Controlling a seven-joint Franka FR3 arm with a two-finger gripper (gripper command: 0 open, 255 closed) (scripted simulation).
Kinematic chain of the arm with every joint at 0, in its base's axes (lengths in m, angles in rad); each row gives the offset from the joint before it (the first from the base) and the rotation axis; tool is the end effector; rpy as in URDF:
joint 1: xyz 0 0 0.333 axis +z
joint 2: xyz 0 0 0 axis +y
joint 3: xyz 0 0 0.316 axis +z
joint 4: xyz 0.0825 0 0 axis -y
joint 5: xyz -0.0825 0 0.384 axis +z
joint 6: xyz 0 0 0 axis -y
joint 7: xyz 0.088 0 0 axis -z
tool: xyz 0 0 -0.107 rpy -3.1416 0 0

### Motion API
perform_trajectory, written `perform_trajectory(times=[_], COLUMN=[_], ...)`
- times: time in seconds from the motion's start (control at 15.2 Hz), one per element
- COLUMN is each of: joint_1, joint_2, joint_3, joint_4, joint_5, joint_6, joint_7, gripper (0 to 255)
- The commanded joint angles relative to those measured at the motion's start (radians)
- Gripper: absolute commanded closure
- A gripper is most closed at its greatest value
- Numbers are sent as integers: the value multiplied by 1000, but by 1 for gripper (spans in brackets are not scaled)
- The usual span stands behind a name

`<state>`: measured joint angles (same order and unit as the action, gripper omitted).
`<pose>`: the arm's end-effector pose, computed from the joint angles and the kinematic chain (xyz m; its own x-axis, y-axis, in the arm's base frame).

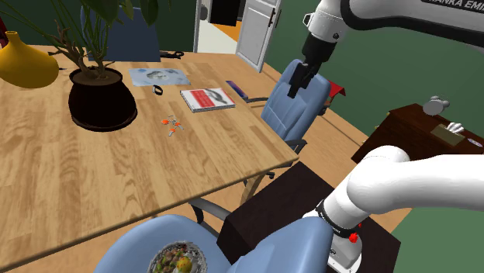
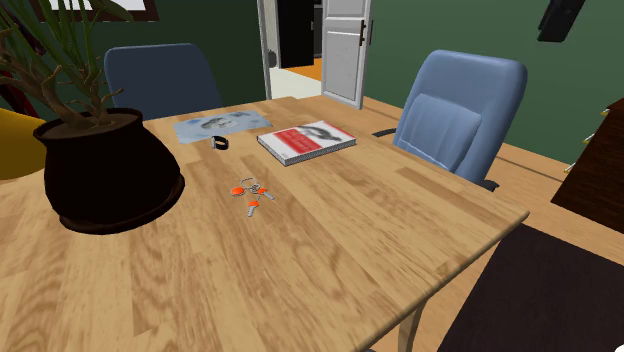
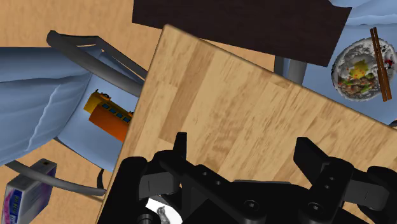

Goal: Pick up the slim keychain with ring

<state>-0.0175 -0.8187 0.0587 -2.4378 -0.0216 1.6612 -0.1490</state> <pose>0.3055 0.0149 0.5694 0.9842 0.1741 0.0311 0.1716 -0.9827 0.0698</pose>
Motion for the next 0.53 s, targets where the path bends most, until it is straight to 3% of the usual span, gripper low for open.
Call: perform_trajectory(times=[0.0,0.46], joint_1=[0,17], joint_2=[0,214], joint_3=[0,60], joint_4=[0,7], joint_5=[0,45], joint_6=[0,210], joint_7=[0,71], gripper=[0,0])
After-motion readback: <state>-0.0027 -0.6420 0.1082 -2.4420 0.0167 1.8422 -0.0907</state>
